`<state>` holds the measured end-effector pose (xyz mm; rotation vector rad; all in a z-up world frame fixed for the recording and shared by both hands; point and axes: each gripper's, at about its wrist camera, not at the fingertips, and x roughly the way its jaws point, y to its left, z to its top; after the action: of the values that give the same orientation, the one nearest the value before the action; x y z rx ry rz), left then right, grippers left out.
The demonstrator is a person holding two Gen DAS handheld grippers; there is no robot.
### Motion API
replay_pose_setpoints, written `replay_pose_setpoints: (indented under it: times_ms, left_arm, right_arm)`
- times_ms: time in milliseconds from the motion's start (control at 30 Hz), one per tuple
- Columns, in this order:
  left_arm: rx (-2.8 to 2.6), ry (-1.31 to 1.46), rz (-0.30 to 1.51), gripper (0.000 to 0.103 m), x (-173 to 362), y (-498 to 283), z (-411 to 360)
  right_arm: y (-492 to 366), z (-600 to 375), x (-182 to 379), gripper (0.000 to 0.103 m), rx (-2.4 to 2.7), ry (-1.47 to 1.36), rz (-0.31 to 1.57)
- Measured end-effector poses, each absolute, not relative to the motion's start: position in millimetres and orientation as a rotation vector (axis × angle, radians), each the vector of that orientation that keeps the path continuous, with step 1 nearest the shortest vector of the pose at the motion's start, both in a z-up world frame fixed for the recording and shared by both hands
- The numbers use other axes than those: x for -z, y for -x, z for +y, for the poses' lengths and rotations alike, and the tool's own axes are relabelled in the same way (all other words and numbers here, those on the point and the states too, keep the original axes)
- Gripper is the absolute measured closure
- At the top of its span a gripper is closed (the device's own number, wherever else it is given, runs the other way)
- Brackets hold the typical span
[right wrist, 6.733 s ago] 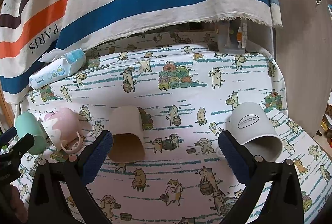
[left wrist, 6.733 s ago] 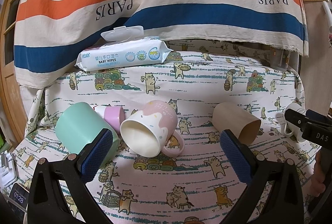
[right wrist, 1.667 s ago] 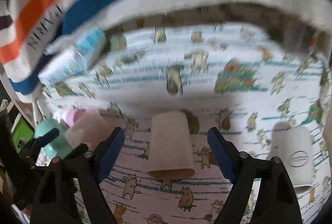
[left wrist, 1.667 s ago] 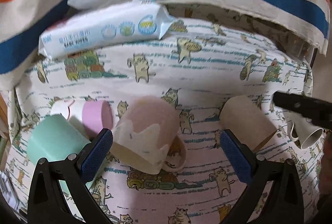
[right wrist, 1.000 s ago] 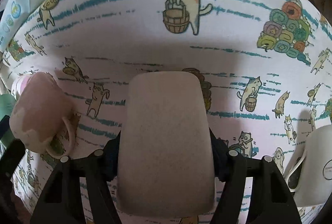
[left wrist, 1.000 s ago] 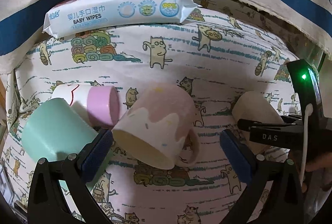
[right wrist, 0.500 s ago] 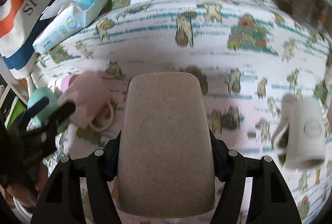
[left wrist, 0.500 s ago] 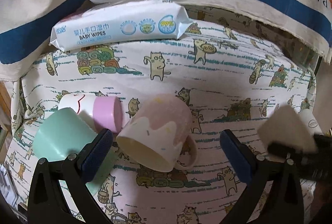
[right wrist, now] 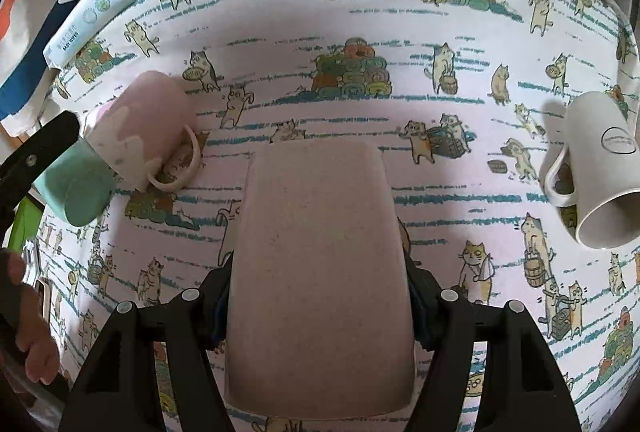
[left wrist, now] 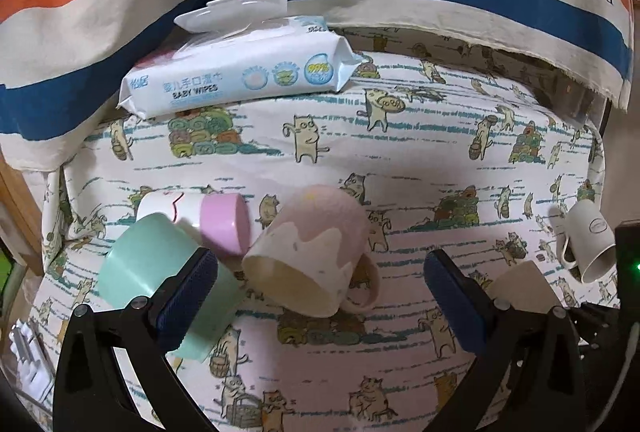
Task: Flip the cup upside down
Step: 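Lift the tan cup with the right tool and turn it toward the left tool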
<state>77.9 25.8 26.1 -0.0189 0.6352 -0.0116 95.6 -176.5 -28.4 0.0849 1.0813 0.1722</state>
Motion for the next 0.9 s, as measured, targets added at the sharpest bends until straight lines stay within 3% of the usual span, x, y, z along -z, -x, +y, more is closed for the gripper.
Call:
replay_pose_setpoints:
  times_ms: [100, 200, 500, 900]
  left_arm:
    - [0.012, 0.017, 0.645, 0.001, -26, -76, 27]
    - [0.025, 0.000, 0.646, 0.001, -31, -77, 21]
    - [0.262, -0.184, 0.752, 0.001, -38, -127, -58]
    - [0.474, -0.144, 1.029, 0.011, 3, -169, -126]
  right_arm:
    - [-93, -173, 25, 0.031, -0.174, -0.042, 1.071]
    - [-86, -174, 17, 0.017, -0.191, -0.036, 1.041]
    - [-53, -193, 14, 0.016, -0.207, -0.092, 1.067]
    - [-35, -211, 26, 0.016, -0.199, -0.225, 1.074]
